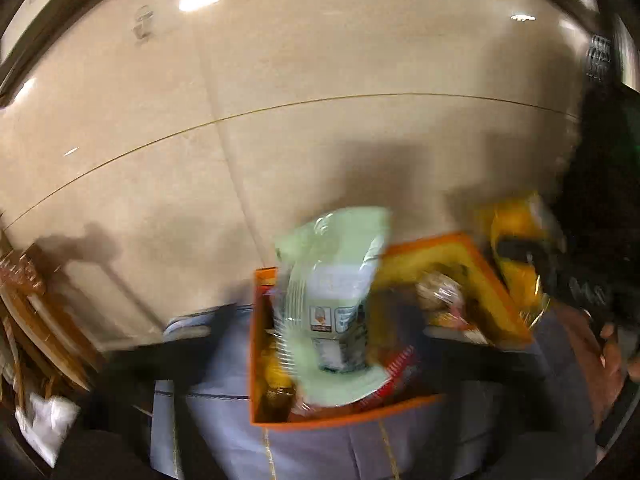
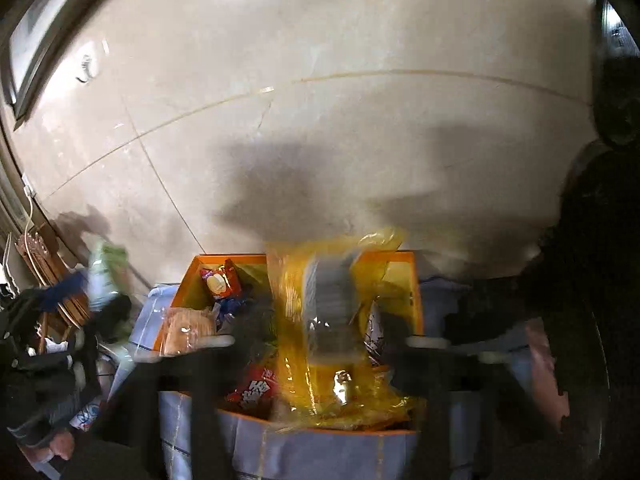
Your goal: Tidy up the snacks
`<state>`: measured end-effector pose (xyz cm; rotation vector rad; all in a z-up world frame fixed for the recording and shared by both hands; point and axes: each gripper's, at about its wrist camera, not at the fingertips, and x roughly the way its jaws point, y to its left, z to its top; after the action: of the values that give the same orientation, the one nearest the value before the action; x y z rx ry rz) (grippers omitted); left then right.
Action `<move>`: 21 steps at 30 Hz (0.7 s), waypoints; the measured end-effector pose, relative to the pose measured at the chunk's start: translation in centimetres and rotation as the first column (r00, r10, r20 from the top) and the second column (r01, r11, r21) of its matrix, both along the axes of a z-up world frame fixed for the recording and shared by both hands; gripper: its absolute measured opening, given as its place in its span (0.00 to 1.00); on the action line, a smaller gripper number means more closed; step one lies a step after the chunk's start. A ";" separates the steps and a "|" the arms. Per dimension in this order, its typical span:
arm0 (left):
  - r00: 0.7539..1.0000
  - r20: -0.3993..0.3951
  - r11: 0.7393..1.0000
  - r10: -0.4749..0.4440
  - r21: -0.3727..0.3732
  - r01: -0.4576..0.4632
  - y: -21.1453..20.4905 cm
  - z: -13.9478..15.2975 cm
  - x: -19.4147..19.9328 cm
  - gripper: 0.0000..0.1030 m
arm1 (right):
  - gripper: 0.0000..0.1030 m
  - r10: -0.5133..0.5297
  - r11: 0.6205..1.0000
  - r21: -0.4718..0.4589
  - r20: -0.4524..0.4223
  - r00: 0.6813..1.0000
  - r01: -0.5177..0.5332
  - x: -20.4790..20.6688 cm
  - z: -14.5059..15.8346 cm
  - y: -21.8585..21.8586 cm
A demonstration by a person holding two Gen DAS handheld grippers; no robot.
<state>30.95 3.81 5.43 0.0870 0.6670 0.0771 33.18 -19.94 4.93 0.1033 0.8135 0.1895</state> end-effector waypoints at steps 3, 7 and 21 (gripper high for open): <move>1.000 0.005 0.997 -0.008 -0.081 0.008 0.3 0.1 0.8 0.96 | 0.96 -0.046 0.993 -0.102 0.075 0.996 0.053 -1.0 0.7 0.2; 0.999 -0.030 0.998 -0.019 -0.059 0.018 -0.1 -0.8 1.0 0.96 | 0.96 -0.076 0.997 -0.024 0.039 0.996 0.077 -1.7 1.0 -1.4; 0.990 -0.143 0.982 -0.012 -0.189 -0.015 -0.2 -2.0 -6.0 0.96 | 0.96 -0.061 0.995 -0.080 -0.045 0.997 0.057 -6.7 -0.8 -1.9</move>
<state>24.95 3.63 3.44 -0.0922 0.8157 0.0085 26.53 -21.88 4.10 0.0576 0.8627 0.0994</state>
